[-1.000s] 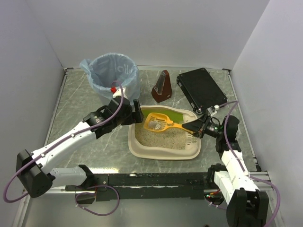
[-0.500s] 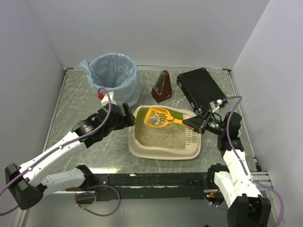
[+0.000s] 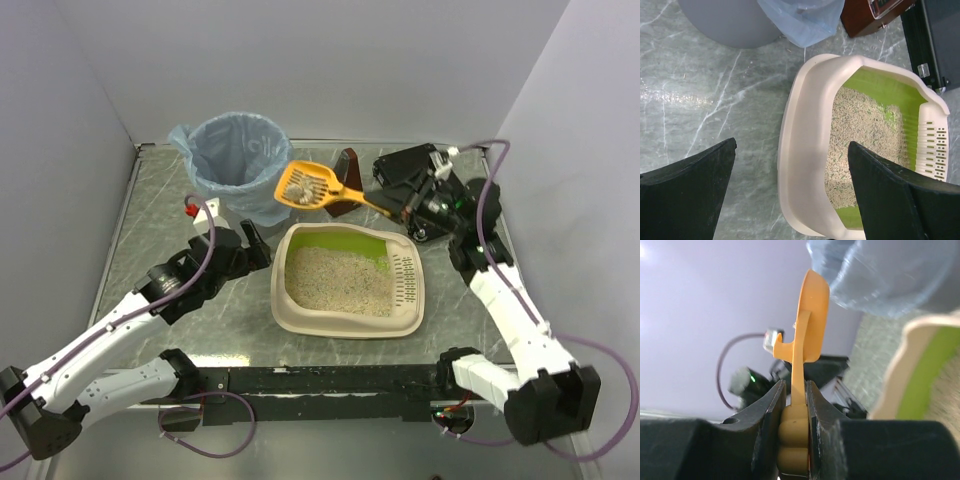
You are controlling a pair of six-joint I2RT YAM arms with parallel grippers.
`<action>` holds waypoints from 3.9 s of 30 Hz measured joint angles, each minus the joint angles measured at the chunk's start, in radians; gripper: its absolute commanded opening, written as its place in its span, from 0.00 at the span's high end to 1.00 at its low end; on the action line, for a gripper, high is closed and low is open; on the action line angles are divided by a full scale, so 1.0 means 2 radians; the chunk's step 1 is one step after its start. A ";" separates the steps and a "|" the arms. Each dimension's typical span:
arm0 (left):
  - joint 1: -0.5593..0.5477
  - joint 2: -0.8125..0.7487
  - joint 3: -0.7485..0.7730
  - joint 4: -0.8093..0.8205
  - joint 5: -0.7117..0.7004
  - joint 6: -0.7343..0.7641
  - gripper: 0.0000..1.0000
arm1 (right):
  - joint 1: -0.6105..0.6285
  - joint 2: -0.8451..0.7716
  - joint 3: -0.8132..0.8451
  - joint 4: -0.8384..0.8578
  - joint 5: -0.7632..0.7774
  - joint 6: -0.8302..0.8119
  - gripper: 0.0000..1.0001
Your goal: Clean the litter box
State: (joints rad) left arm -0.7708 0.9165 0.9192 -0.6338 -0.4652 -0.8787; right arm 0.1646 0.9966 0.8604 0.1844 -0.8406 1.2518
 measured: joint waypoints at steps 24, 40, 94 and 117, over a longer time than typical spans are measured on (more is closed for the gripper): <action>0.007 -0.091 -0.058 -0.069 0.024 -0.056 0.03 | 0.211 0.501 0.670 -0.317 0.256 -0.378 1.00; 0.007 -0.093 -0.073 -0.024 0.070 -0.065 0.03 | 0.292 0.385 0.549 -0.282 0.342 -0.797 1.00; -0.006 0.462 0.243 0.154 0.046 0.593 0.99 | 0.089 -0.212 0.026 -0.456 0.296 -0.447 1.00; 0.033 0.500 0.313 0.182 0.162 0.709 0.21 | 0.089 -0.167 0.026 -0.471 0.306 -0.454 1.00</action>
State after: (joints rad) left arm -0.7040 1.9175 1.5459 -0.2691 -0.1413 0.5388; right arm 0.3420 0.6636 0.9123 -0.7578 -0.2279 0.3431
